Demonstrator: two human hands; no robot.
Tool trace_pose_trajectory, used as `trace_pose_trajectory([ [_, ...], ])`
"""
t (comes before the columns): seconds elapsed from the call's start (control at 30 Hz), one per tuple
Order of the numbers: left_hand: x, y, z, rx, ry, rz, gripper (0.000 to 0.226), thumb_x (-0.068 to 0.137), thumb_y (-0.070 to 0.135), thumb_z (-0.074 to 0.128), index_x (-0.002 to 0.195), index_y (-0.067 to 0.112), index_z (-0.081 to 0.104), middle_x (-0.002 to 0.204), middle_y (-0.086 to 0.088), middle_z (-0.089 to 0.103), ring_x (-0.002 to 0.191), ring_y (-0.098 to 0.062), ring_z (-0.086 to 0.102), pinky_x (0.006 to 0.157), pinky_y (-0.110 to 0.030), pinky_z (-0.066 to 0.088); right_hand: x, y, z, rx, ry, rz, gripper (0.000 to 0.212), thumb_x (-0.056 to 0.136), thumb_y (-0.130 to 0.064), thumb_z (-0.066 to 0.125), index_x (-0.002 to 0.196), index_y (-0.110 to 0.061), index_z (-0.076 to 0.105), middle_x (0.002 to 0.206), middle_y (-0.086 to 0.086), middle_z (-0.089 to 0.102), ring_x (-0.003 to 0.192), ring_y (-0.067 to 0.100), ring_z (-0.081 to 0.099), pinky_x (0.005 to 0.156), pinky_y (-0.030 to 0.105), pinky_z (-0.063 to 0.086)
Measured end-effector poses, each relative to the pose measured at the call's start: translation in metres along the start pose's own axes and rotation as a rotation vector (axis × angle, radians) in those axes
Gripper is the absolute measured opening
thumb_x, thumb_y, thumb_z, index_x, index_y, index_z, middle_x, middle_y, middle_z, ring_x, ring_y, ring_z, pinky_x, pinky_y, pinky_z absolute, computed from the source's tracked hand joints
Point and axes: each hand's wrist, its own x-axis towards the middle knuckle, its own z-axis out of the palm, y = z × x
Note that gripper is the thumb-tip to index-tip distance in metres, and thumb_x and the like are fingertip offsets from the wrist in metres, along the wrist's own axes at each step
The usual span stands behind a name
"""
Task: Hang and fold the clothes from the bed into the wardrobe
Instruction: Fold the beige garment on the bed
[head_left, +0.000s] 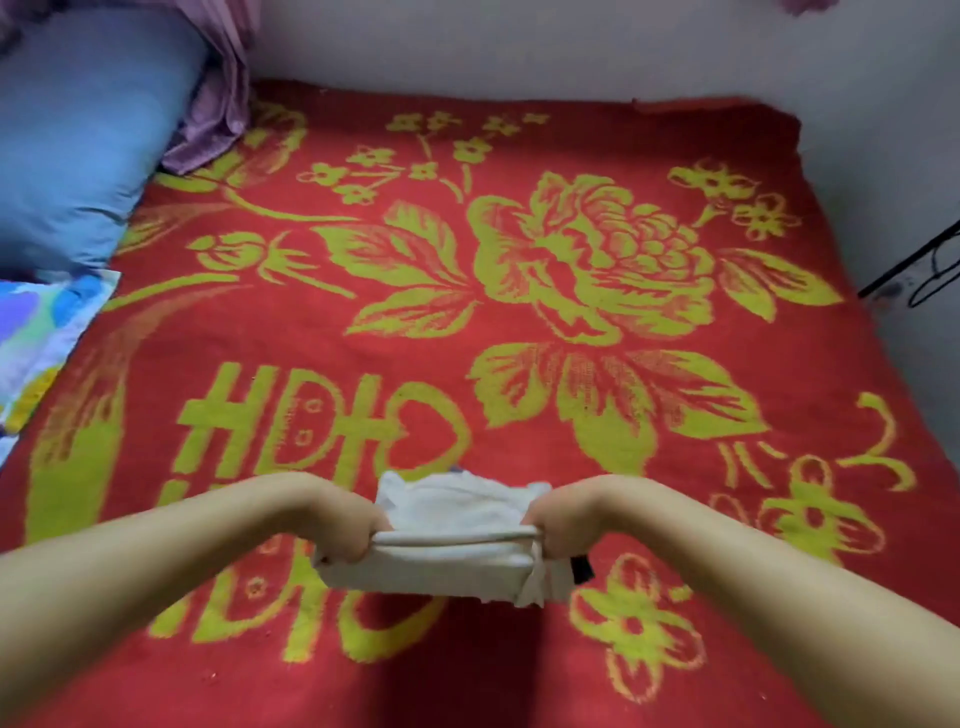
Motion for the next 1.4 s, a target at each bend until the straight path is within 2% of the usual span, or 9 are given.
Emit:
trace_pose_trajectory([
  [0.4, -0.143, -0.036, -0.122, -0.098, 0.784, 0.011, 0.045, 0.071, -0.009, 0.031, 0.095, 0.011, 0.063, 0.081, -0.011, 0.060, 0.067, -0.026, 0.056, 0.054, -0.029, 0.042, -0.099, -0.025, -0.153, 0.019, 0.822, 0.168, 0.024, 0.079, 0.002, 0.044, 0.088, -0.006, 0.065, 0.083, 0.010, 0.066, 0.078, 0.027, 0.059, 0.065, 0.035, 0.048],
  [0.57, -0.097, -0.050, -0.060, -0.062, 0.842, 0.091, 0.068, 0.074, -0.009, 0.035, 0.127, 0.030, 0.055, 0.113, -0.006, 0.064, 0.097, -0.025, 0.059, 0.075, -0.032, 0.047, -0.064, -0.037, -0.111, 0.005, 0.702, 0.070, 0.021, 0.082, -0.011, 0.057, 0.089, -0.028, 0.066, 0.087, -0.004, 0.067, 0.082, 0.018, 0.062, 0.066, 0.028, 0.047],
  [0.7, -0.014, -0.057, 0.030, 0.085, 0.871, 0.060, 0.077, 0.081, -0.005, 0.042, 0.148, 0.024, 0.018, 0.153, -0.004, 0.028, 0.140, -0.022, 0.027, 0.110, -0.034, 0.029, 0.009, -0.033, -0.024, -0.183, 0.707, 0.122, 0.051, 0.089, -0.007, 0.040, 0.133, -0.032, 0.046, 0.129, -0.005, 0.051, 0.126, 0.023, 0.043, 0.095, 0.040, 0.041],
  [0.87, 0.046, -0.051, 0.134, 0.231, 0.504, 0.022, 0.078, 0.085, -0.007, 0.038, 0.149, 0.019, 0.001, 0.158, -0.009, 0.009, 0.145, -0.027, 0.011, 0.113, -0.043, 0.023, 0.068, -0.061, 0.086, -0.179, 0.337, 0.076, 0.052, 0.094, -0.006, 0.038, 0.143, -0.023, 0.032, 0.142, 0.003, 0.037, 0.137, 0.024, 0.027, 0.109, 0.053, 0.023],
  [1.0, 0.051, -0.066, 0.141, -0.025, 0.260, 0.134, 0.075, 0.079, -0.009, 0.039, 0.147, 0.021, 0.030, 0.151, -0.001, 0.033, 0.139, -0.020, 0.031, 0.110, -0.028, 0.029, 0.085, -0.062, 0.101, 0.074, 0.121, -0.026, 0.041, 0.092, -0.008, 0.046, 0.131, -0.022, 0.050, 0.132, 0.004, 0.053, 0.122, 0.023, 0.049, 0.098, 0.038, 0.038],
  [1.07, 0.048, -0.080, 0.111, -0.136, 0.232, 0.150, 0.055, 0.074, -0.008, 0.038, 0.110, 0.027, 0.061, 0.111, 0.002, 0.063, 0.101, -0.015, 0.058, 0.080, -0.023, 0.045, 0.086, -0.050, 0.076, 0.208, 0.121, -0.023, 0.028, 0.085, -0.004, 0.052, 0.108, -0.017, 0.063, 0.106, 0.003, 0.066, 0.097, 0.020, 0.059, 0.075, 0.029, 0.043],
  [1.17, 0.047, -0.102, 0.039, -0.120, 0.358, 0.068, 0.022, 0.073, -0.004, 0.038, 0.069, 0.017, 0.046, 0.074, -0.006, 0.054, 0.064, -0.016, 0.045, 0.056, -0.035, 0.038, 0.088, -0.024, 0.012, 0.240, 0.193, 0.123, 0.018, 0.077, 0.002, 0.053, 0.074, -0.015, 0.056, 0.078, 0.003, 0.058, 0.076, 0.019, 0.053, 0.054, 0.028, 0.036],
  [1.3, 0.055, -0.115, -0.039, -0.048, 0.728, -0.098, 0.027, 0.086, 0.005, 0.045, 0.106, 0.018, 0.058, 0.119, -0.014, 0.061, 0.100, -0.026, 0.055, 0.082, -0.035, 0.043, 0.104, 0.009, -0.049, 0.297, 0.587, 0.334, 0.031, 0.086, -0.008, 0.049, 0.116, -0.015, 0.055, 0.116, 0.012, 0.060, 0.104, 0.027, 0.055, 0.081, 0.036, 0.046],
  [1.4, 0.080, -0.096, -0.034, 0.105, 0.881, -0.150, 0.067, 0.095, 0.038, 0.045, 0.151, 0.022, 0.013, 0.159, -0.007, 0.012, 0.146, -0.022, 0.011, 0.115, -0.052, 0.011, 0.127, -0.002, -0.036, 0.184, 0.746, 0.453, 0.069, 0.092, -0.015, 0.047, 0.151, -0.023, 0.013, 0.158, 0.007, 0.016, 0.146, 0.029, 0.009, 0.114, 0.053, 0.018],
])
